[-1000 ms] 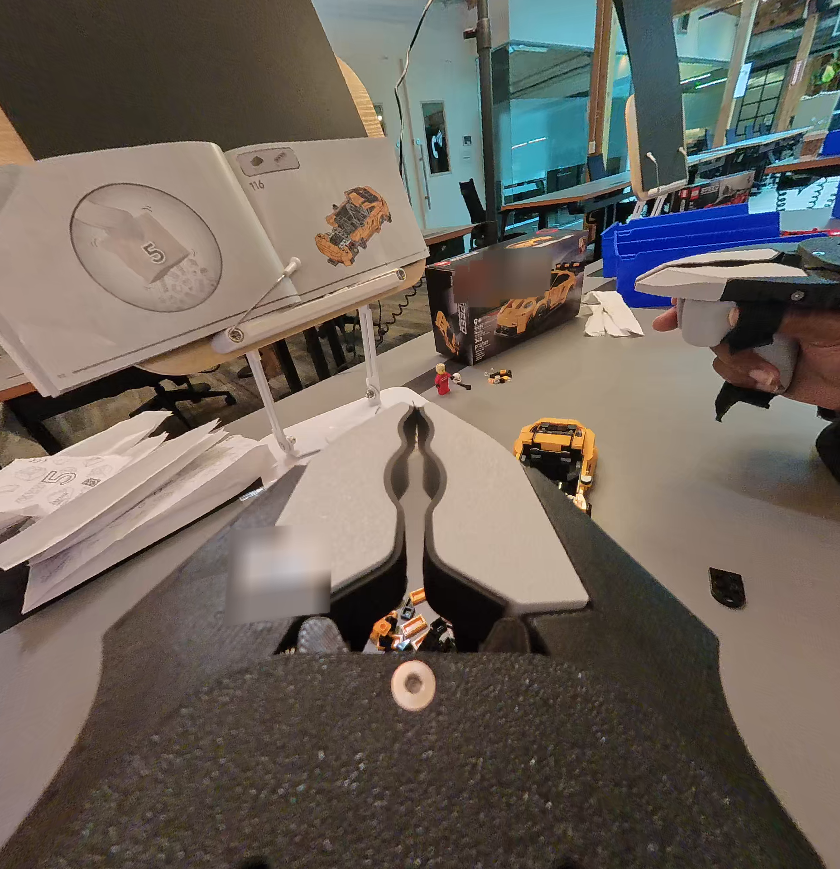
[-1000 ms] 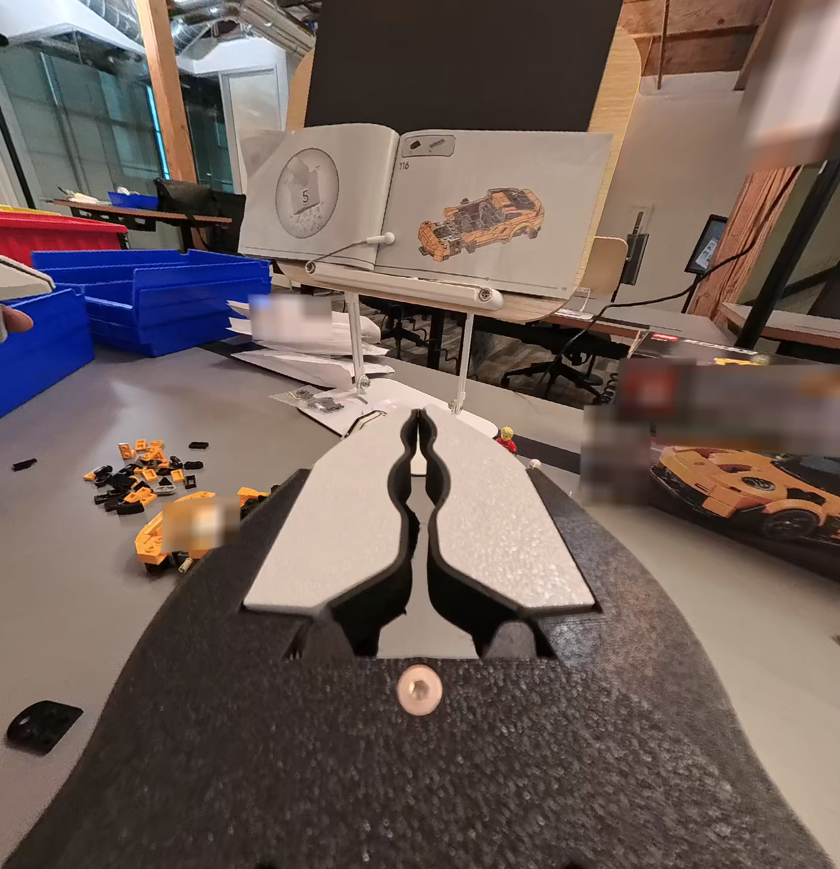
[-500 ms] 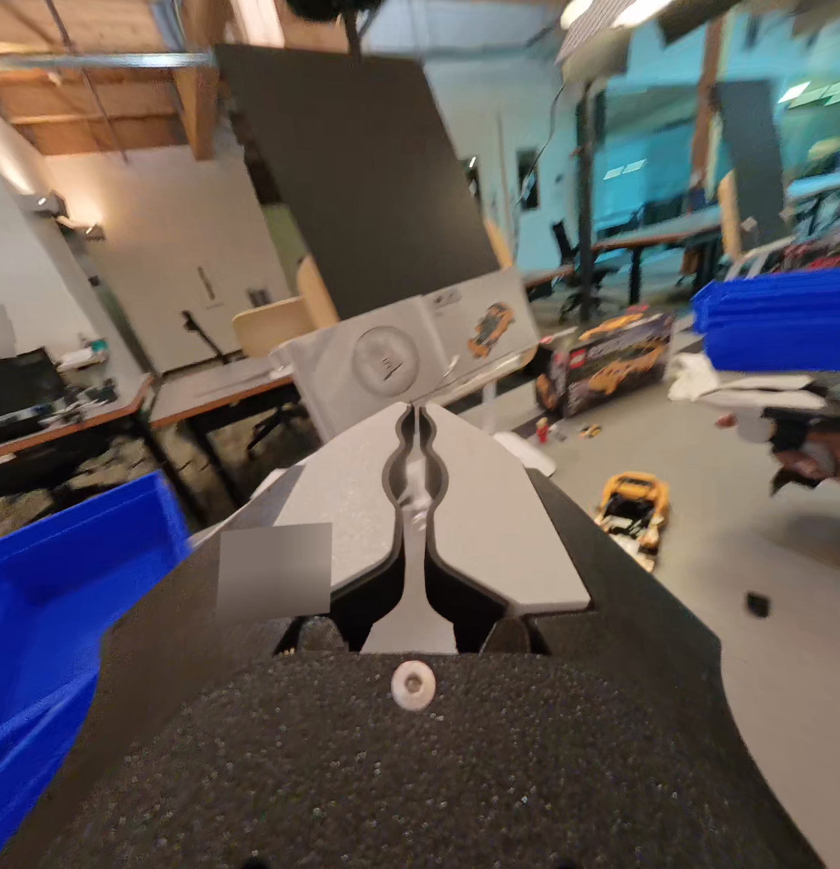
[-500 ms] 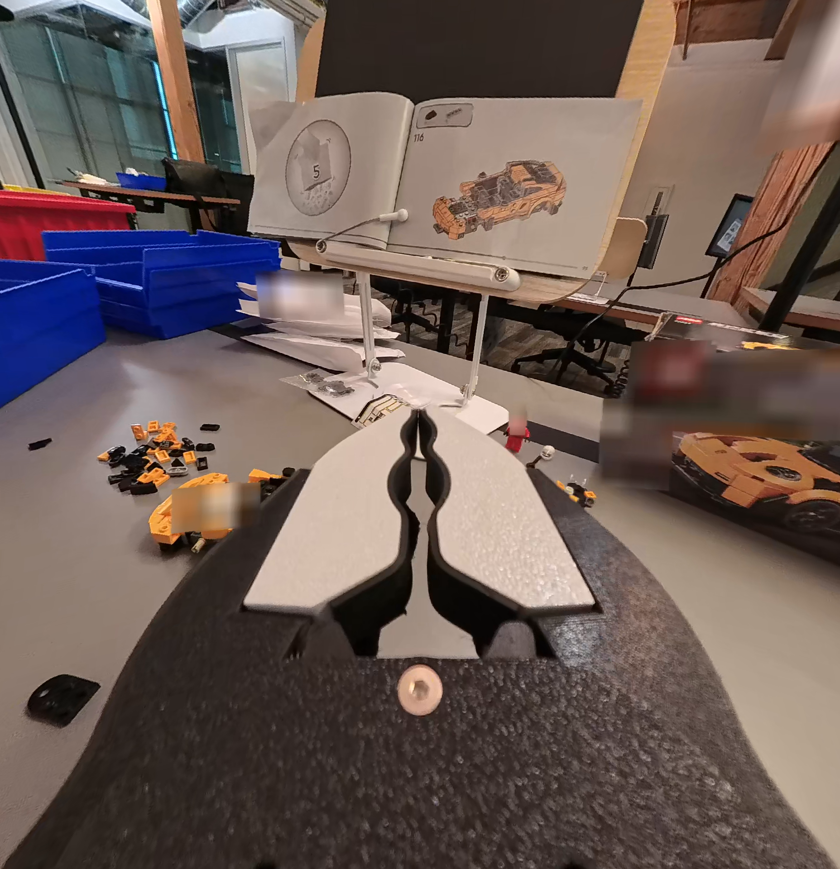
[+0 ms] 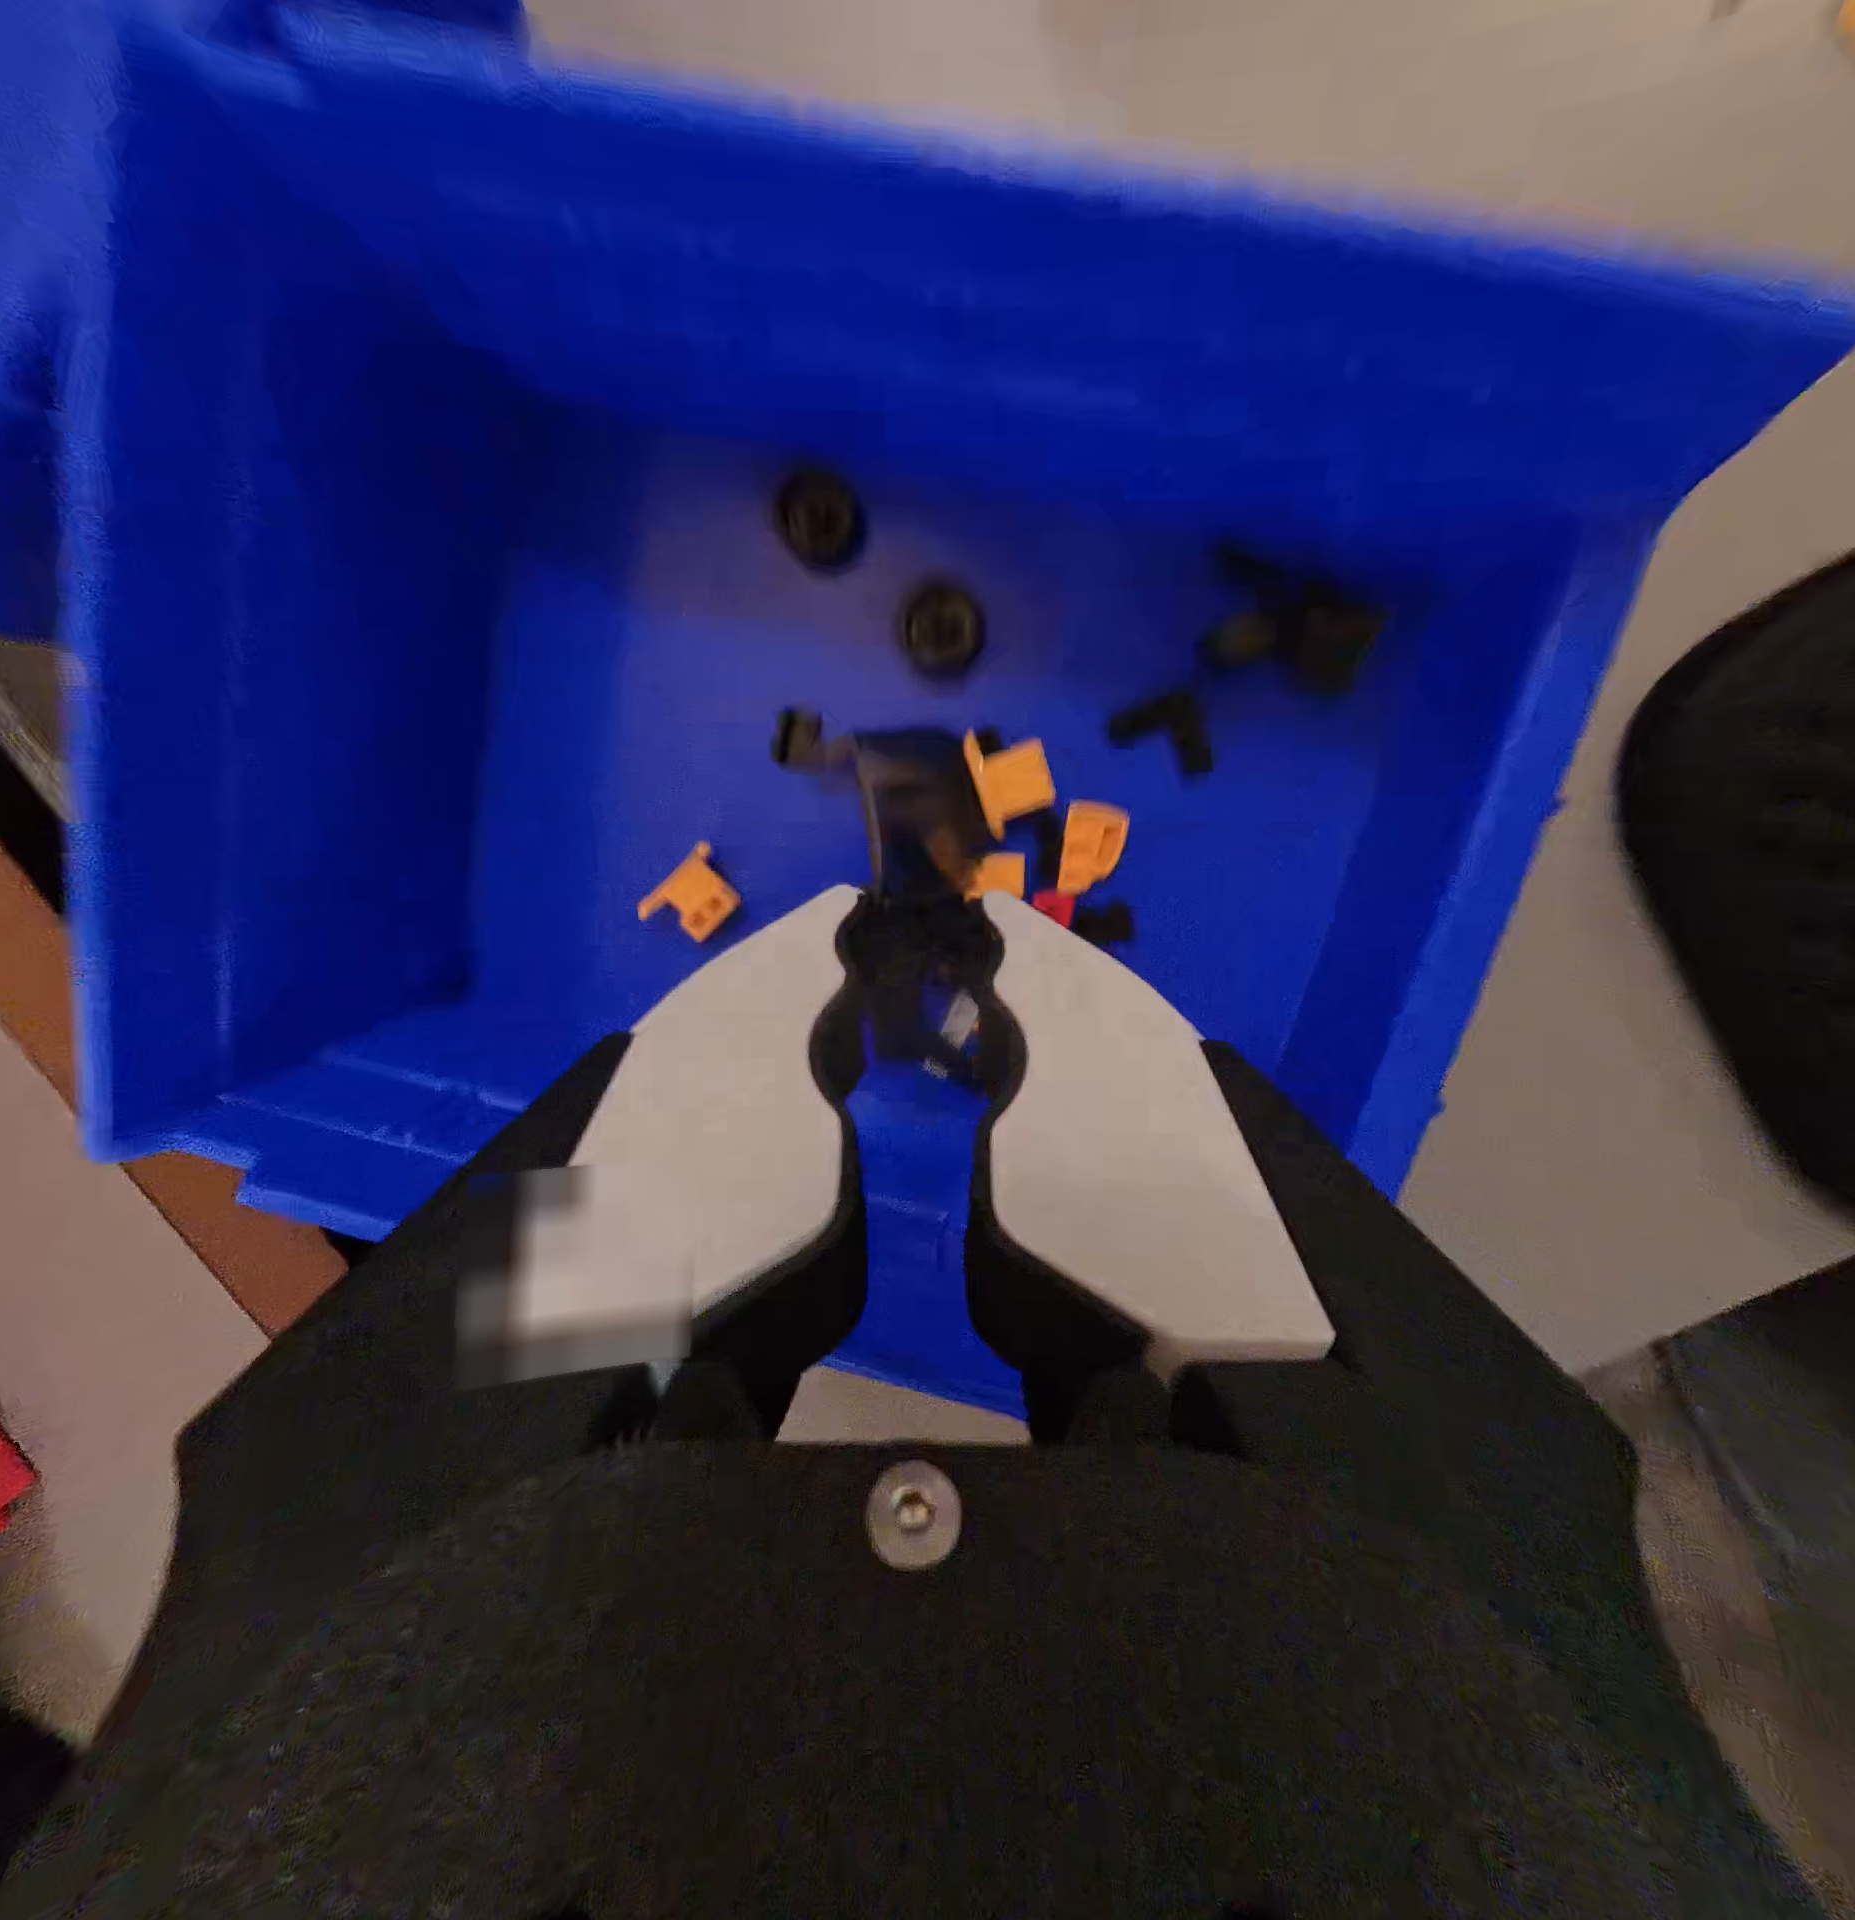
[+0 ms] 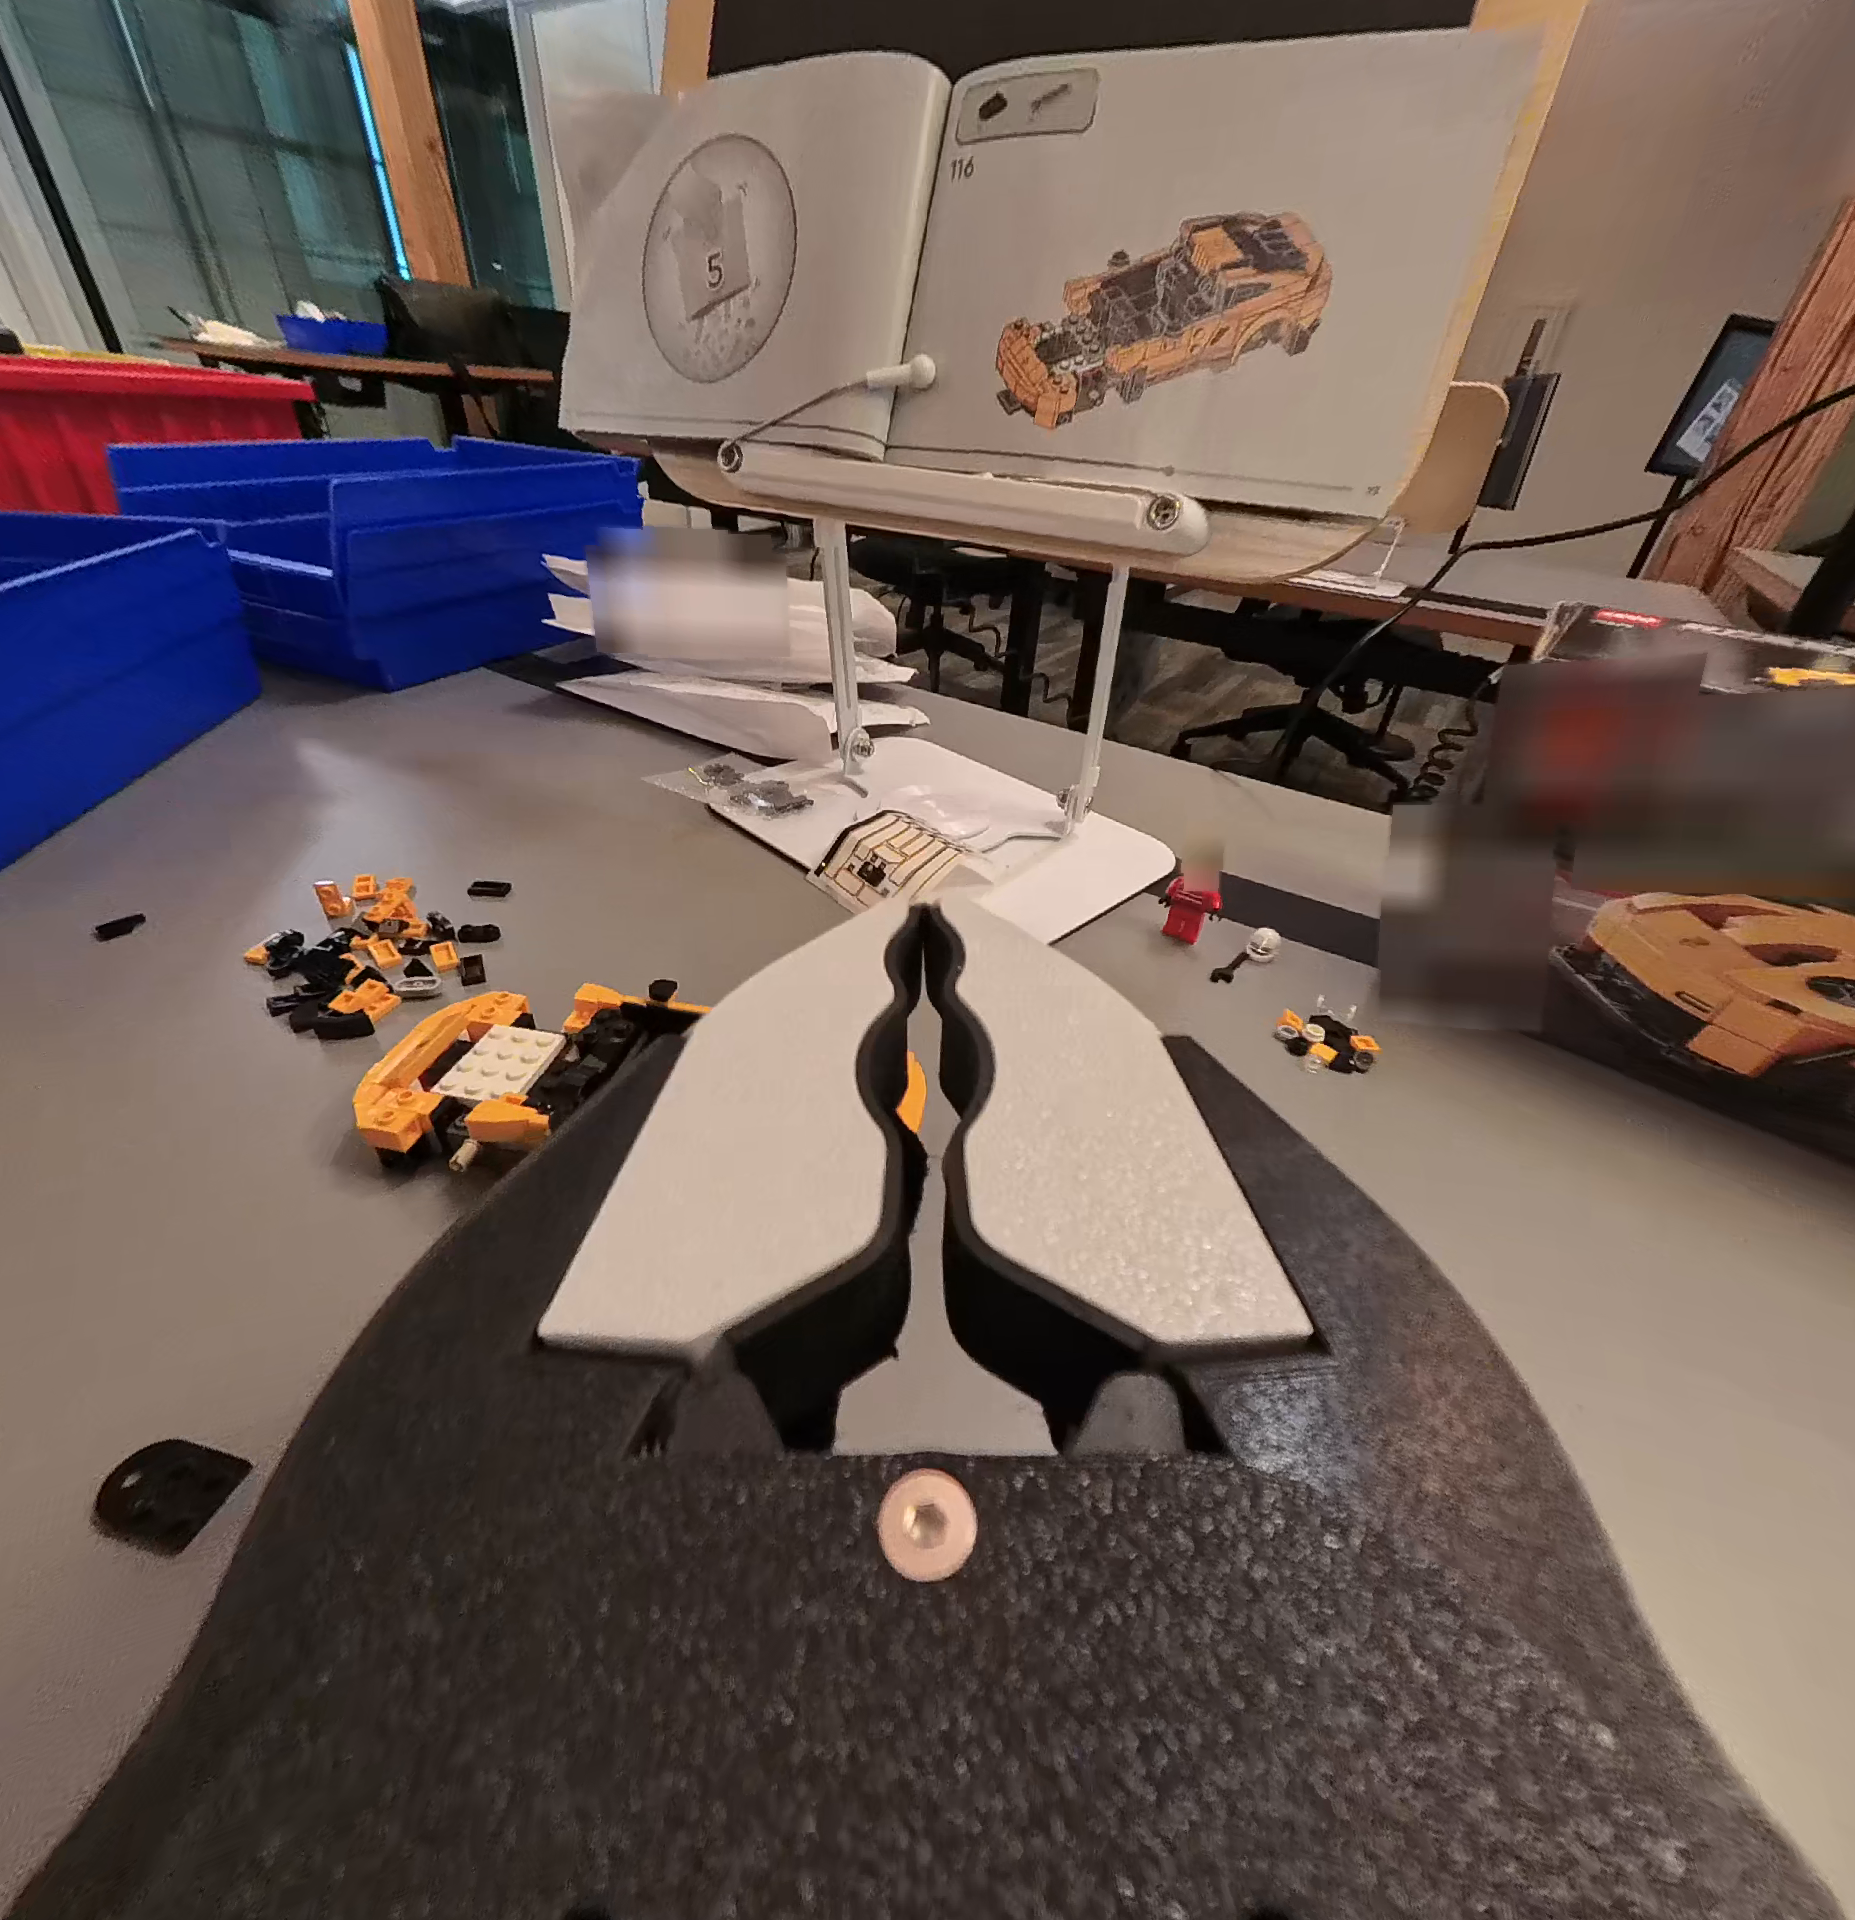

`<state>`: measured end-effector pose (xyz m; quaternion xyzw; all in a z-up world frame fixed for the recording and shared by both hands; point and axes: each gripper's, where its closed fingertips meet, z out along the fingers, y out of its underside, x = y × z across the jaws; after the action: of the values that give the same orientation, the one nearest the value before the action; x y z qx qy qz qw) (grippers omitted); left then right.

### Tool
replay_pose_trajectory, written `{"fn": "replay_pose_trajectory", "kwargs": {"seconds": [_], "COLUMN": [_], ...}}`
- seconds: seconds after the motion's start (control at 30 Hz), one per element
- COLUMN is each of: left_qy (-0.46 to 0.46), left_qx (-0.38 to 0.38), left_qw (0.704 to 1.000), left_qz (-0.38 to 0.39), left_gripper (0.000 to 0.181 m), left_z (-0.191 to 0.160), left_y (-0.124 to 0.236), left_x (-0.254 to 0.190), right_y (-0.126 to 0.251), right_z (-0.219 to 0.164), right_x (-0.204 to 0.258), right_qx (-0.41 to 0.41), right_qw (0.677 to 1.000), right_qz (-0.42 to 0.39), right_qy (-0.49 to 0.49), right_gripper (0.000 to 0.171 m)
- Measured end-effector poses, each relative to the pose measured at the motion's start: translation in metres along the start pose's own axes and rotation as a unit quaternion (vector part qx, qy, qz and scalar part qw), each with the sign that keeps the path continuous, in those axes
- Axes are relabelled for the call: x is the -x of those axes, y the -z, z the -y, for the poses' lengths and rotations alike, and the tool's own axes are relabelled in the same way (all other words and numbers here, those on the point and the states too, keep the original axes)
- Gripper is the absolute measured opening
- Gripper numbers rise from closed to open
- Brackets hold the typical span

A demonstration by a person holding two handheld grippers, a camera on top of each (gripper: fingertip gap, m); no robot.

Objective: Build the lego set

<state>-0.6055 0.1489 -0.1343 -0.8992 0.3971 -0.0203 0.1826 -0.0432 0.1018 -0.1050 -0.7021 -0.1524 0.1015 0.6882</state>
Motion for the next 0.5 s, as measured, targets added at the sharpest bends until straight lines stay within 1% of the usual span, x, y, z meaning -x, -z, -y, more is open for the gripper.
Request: {"fn": "replay_pose_trajectory", "kwargs": {"seconds": [0.1, 0.23, 0.37, 0.5], "left_qy": [-0.037, -0.096, -0.150, -0.172], "left_qx": [0.071, 0.161, 0.268, 0.309], "left_qw": [0.996, 0.980, 0.950, 0.934], "left_qz": [-0.042, -0.071, -0.062, -0.052], "left_gripper": [0.019, 0.021, 0.020, 0.018], "left_z": [-0.018, -0.039, -0.068, -0.077], "left_y": [-0.026, -0.045, -0.057, -0.067], "left_x": [-0.011, -0.025, -0.019, -0.010], "right_y": [-0.002, -0.005, -0.007, -0.010], "right_z": [-0.005, -0.011, -0.015, -0.020], "right_x": [0.000, 0.000, -0.002, -0.004], "right_qx": [0.010, 0.021, 0.029, 0.040], "right_qw": [1.000, 0.999, 0.999, 0.999], "right_qz": [-0.004, -0.009, -0.013, -0.015], "right_qy": [0.011, 0.027, 0.032, 0.027], "right_gripper": [0.000, 0.000, 0.000, 0.000]}}
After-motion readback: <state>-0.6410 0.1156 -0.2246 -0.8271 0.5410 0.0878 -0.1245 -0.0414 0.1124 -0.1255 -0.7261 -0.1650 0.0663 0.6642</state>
